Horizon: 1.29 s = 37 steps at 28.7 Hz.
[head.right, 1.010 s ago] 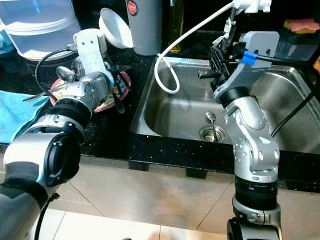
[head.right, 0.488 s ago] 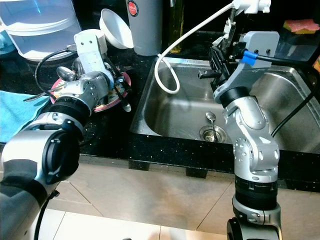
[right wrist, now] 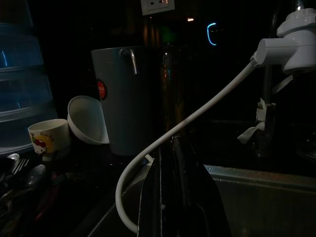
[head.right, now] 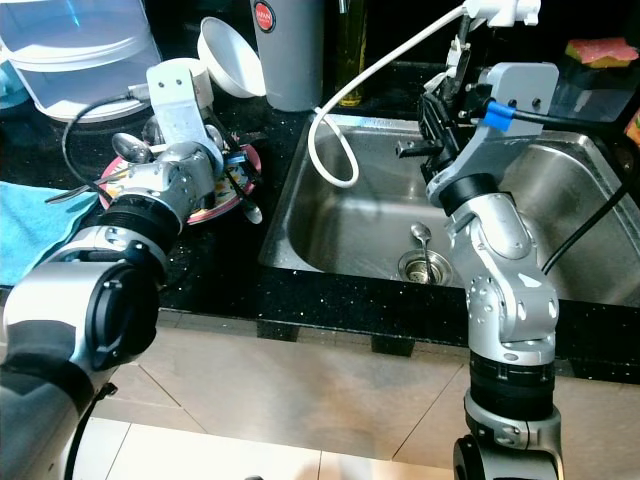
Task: Kitchen organization
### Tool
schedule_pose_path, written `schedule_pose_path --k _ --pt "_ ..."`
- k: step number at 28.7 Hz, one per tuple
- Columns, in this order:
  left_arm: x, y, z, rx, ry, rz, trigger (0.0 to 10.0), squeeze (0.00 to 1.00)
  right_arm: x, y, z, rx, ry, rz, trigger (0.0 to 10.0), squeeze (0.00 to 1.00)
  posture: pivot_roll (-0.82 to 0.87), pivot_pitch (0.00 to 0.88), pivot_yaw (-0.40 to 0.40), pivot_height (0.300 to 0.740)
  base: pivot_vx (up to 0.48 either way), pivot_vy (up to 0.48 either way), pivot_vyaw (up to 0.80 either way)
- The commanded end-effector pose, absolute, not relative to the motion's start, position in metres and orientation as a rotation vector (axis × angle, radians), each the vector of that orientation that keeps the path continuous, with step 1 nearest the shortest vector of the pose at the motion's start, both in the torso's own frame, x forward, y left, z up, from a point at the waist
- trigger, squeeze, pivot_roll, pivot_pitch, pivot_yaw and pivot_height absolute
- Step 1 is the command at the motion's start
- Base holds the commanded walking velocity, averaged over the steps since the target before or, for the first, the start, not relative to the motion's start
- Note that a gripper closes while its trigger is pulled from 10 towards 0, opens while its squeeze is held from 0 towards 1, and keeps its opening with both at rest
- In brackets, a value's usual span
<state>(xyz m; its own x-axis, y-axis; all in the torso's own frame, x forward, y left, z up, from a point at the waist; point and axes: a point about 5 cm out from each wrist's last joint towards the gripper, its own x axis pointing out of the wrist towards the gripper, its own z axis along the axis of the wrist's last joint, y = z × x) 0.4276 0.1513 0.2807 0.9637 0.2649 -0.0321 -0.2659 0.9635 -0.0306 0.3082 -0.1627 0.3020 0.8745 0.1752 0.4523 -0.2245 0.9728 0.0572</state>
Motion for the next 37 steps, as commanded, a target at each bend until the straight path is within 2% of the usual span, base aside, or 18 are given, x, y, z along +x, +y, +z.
schedule_pose_path --k 1,6,14,15,29,30,31,37 --pt "0.425 0.161 0.295 0.04 -0.066 0.333 10.0 0.0 0.306 -0.163 0.303 0.116 -0.472 0.207 10.0 0.0 0.03 0.1 0.046 0.74 0.0 0.0 0.0" --pt "0.415 0.178 0.29 0.129 -0.062 0.415 10.0 0.0 0.305 -0.16 0.299 0.131 -0.463 0.208 10.0 0.0 0.05 0.108 0.051 0.74 0.0 0.0 0.0" --pt "0.402 0.179 0.279 0.211 -0.124 0.445 10.0 0.0 0.306 -0.155 0.294 0.143 -0.449 0.222 10.0 0.0 0.05 0.102 0.047 0.74 0.0 0.0 0.0" --pt "0.4 0.176 0.276 0.202 -0.12 0.433 10.0 1.0 0.306 -0.154 0.293 0.143 -0.447 0.226 10.0 0.0 0.05 0.102 0.047 0.74 0.0 0.0 0.0" --pt "0.387 0.152 0.276 0.087 -0.075 0.364 10.0 1.0 0.307 -0.152 0.29 0.143 -0.441 0.234 10.0 0.0 0.05 0.08 0.045 0.74 0.0 0.0 0.0" --pt "0.386 0.15 0.275 0.075 -0.057 0.357 10.0 0.96 0.307 -0.152 0.291 0.142 -0.442 0.234 10.0 0.0 0.05 0.08 0.045 0.74 0.0 0.0 0.0" --pt "0.385 0.148 0.273 0.073 -0.039 0.352 10.0 0.0 0.308 -0.152 0.291 0.14 -0.443 0.234 10.0 0.0 0.05 0.076 0.046 0.74 0.0 0.0 0.0" --pt "0.383 0.144 0.264 0.019 0.069 0.316 10.0 0.0 0.308 -0.154 0.292 0.134 -0.445 0.228 10.0 0.0 0.05 0.075 0.046 0.74 0.0 0.0 0.0"
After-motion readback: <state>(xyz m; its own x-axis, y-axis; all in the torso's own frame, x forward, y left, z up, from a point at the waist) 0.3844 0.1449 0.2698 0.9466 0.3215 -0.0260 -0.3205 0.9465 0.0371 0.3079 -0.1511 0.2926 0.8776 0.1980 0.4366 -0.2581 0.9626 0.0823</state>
